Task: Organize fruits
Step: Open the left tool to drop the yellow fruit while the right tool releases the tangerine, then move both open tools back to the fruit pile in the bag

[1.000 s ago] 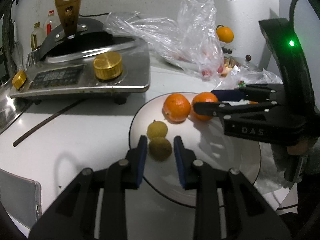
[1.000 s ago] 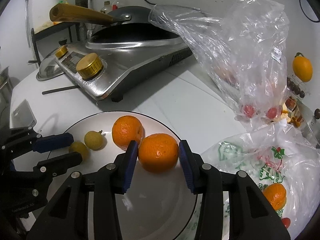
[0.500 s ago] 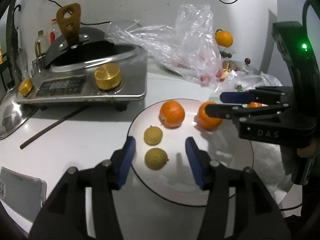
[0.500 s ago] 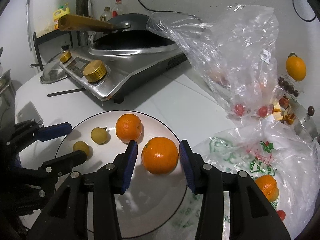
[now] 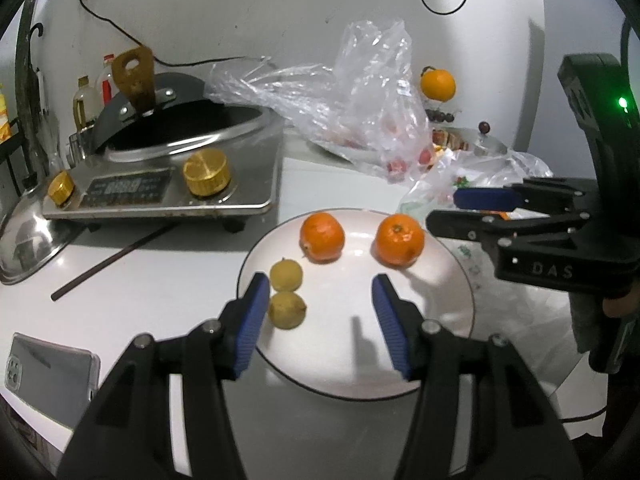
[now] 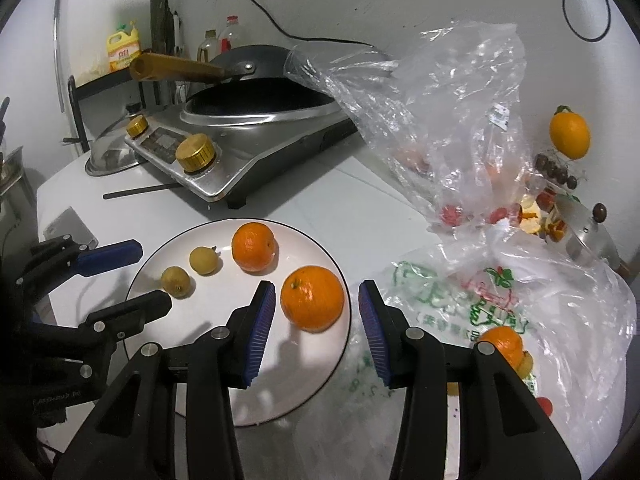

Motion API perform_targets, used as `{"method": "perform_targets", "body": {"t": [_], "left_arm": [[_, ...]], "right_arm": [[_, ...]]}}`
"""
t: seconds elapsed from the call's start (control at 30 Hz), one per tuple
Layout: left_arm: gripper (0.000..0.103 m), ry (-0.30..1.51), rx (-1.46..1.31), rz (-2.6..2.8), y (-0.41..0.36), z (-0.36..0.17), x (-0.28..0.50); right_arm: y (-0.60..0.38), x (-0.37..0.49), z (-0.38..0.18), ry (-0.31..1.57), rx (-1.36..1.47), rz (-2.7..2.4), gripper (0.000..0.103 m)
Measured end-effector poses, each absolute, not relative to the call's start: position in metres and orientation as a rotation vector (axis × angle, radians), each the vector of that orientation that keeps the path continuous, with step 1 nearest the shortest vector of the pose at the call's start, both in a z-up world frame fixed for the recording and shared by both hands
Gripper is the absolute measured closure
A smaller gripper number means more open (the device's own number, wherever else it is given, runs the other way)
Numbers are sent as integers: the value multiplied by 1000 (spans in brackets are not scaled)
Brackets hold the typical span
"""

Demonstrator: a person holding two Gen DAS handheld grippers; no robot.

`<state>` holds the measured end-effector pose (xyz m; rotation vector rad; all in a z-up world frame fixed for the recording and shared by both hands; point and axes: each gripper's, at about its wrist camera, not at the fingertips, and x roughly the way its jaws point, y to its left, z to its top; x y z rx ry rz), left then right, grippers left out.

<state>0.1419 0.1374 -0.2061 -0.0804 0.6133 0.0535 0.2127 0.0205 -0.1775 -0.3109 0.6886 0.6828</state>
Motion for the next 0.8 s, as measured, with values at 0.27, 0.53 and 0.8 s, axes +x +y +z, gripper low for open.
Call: {"method": "perform_targets", "body": {"t": [0.27, 0.53, 0.8], "left_arm": [[34, 582, -72, 50, 122, -193, 135], [34, 569, -59, 28, 98, -182, 129], [24, 570, -58, 12, 70, -176, 132]], "right_arm": [[-1, 203, -168, 667, -288, 662, 57], [-34, 194, -158, 641, -244, 625, 44], [-71, 188, -153, 627, -205, 592, 44]]}}
